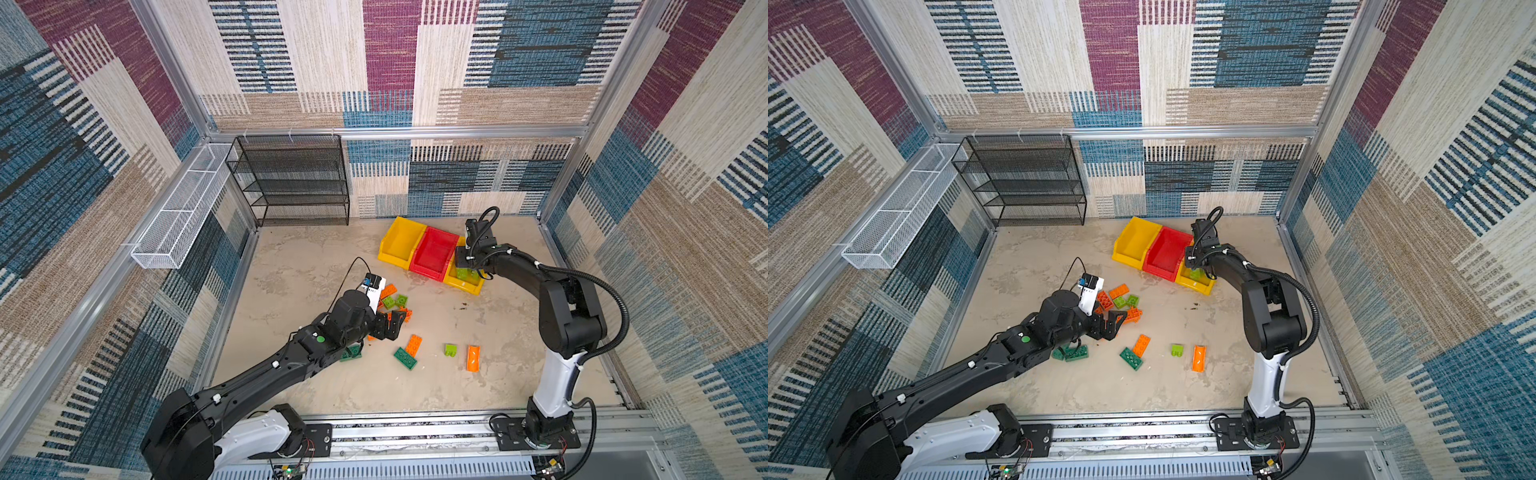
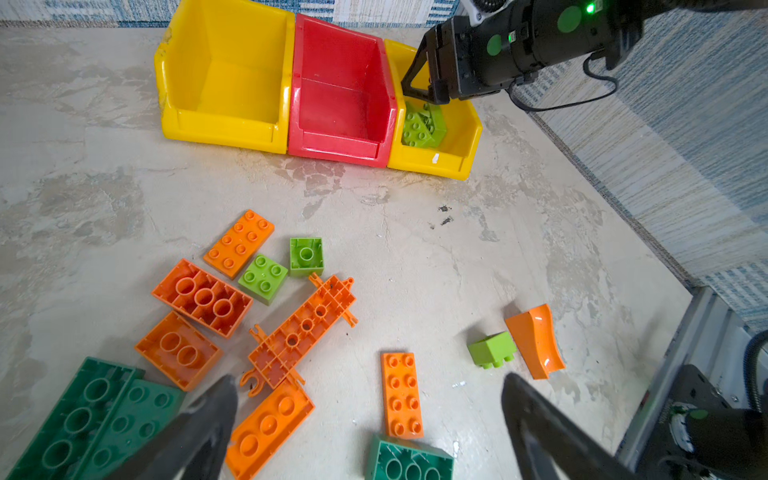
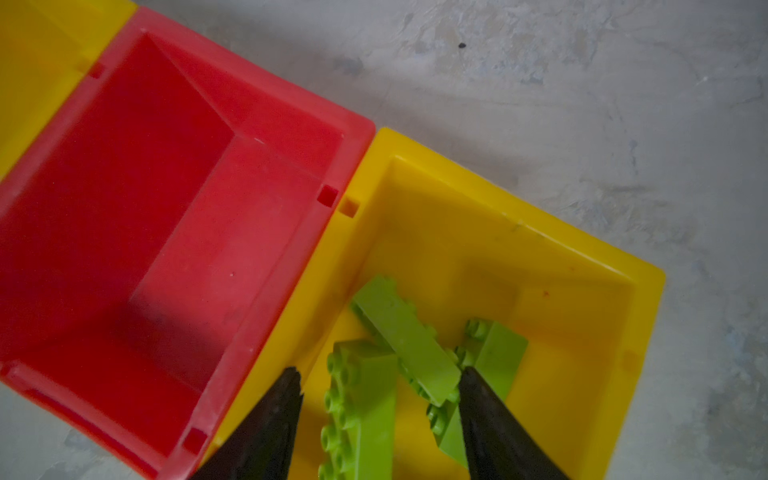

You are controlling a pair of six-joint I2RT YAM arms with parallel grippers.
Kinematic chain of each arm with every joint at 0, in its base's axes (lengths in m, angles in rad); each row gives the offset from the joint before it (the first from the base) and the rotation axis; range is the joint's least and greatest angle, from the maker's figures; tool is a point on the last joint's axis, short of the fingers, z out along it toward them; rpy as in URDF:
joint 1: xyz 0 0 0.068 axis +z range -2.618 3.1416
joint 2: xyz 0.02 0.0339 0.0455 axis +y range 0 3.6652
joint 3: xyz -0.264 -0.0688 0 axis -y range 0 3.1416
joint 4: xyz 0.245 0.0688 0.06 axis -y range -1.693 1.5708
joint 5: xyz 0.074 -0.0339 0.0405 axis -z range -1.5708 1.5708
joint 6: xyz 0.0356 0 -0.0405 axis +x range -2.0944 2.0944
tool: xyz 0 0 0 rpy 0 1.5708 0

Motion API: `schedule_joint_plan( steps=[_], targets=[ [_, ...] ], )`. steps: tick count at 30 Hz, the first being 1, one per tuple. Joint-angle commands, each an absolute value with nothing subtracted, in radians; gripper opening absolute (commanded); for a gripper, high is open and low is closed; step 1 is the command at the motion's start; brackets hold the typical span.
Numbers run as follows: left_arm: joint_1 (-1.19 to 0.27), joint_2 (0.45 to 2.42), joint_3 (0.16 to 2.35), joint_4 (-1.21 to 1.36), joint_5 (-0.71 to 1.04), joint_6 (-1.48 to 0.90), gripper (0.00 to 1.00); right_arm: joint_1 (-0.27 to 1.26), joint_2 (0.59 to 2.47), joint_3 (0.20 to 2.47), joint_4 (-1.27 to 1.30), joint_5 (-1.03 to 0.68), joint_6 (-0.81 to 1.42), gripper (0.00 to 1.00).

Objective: Sort the legos into containers by color
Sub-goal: 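Drop the lime-green brick into the yellow bin with the right gripper, then grasp the small lime-green square brick beside the orange curved piece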

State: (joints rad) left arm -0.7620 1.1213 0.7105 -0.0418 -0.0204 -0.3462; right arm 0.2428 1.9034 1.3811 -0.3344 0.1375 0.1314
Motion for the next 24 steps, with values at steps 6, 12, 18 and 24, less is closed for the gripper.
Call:
schedule_joint_plan(
  steps=[6,12,18,24],
  targets=[
    [-0.761,1.03,0.651,-0.025,0.003,-0.355,0.99,0.317,1.641,1.242,-0.416,0.109,0.202,0.67],
    [-0.768,0.909,0.546,-0.009,0.022,-0.415,0.99,0.5,1.425,1.01,-0.494,0.091,0.363,0.67],
    [-0.782,0.809,0.474,-0.038,0.015,-0.442,0.99,0.67,1.32,0.861,-0.542,0.099,0.551,0.67],
    [-0.788,0.745,0.44,-0.055,0.011,-0.463,0.99,0.76,1.293,0.794,-0.59,0.128,0.649,0.67]
  ],
)
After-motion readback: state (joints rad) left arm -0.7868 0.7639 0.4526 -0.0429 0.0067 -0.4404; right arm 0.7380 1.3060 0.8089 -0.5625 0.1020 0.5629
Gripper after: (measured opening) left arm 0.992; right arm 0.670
